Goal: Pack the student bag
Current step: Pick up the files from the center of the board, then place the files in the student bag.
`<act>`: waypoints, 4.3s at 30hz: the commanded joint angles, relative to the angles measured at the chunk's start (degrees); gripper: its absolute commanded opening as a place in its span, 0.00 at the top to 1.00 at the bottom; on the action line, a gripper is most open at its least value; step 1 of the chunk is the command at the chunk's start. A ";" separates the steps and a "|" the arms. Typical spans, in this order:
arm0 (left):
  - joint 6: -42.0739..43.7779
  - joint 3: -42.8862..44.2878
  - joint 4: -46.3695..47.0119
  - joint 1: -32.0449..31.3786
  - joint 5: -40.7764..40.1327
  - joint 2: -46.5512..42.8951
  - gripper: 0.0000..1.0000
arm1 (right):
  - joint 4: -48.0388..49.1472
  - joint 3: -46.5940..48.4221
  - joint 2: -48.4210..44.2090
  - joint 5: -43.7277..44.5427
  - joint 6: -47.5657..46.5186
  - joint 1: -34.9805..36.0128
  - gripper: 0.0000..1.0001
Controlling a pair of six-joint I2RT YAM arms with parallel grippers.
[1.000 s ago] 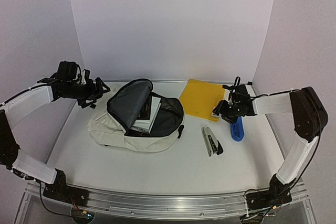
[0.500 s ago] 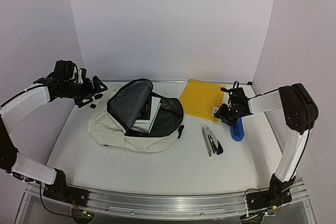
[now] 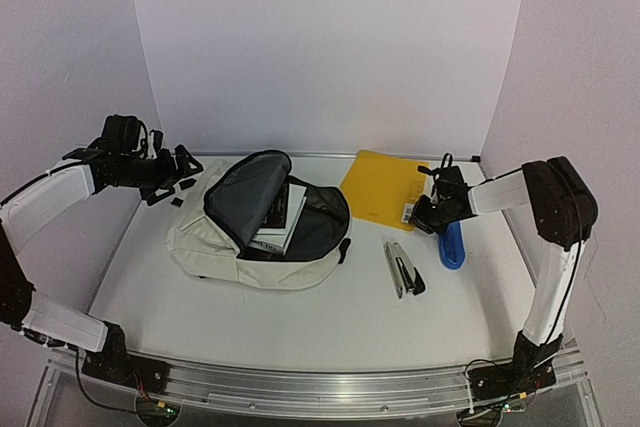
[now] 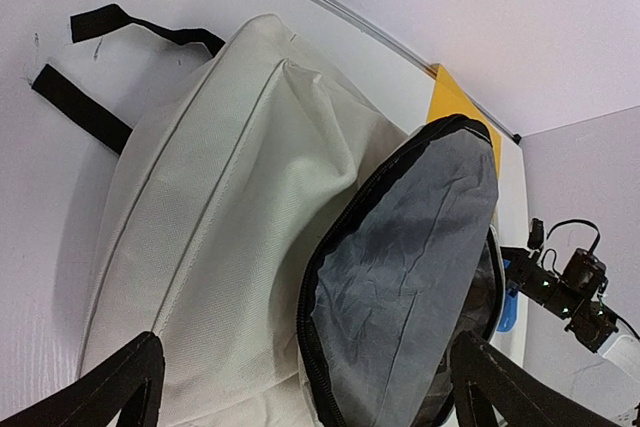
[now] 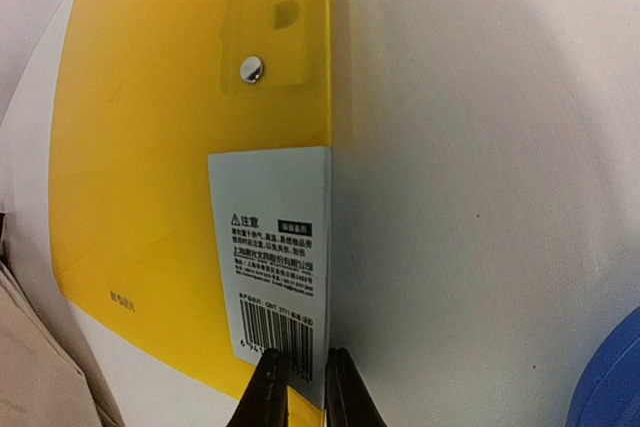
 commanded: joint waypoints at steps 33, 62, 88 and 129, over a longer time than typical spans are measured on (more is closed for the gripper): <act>2.22 9.14 14.27 -2.99 17.98 5.69 0.00 | 9.36 -12.01 -35.16 0.03 13.25 -2.17 1.00; -4.06 11.91 21.14 -14.70 12.56 5.36 0.00 | 9.15 12.41 -33.45 -16.24 5.21 17.95 1.00; -8.79 0.54 17.54 -3.52 13.10 3.46 0.00 | 14.52 -1.48 -15.96 -4.68 11.13 25.54 1.00; 1.44 36.38 15.37 -0.85 24.63 46.30 0.31 | 8.58 1.56 -12.23 -1.83 9.43 25.47 1.00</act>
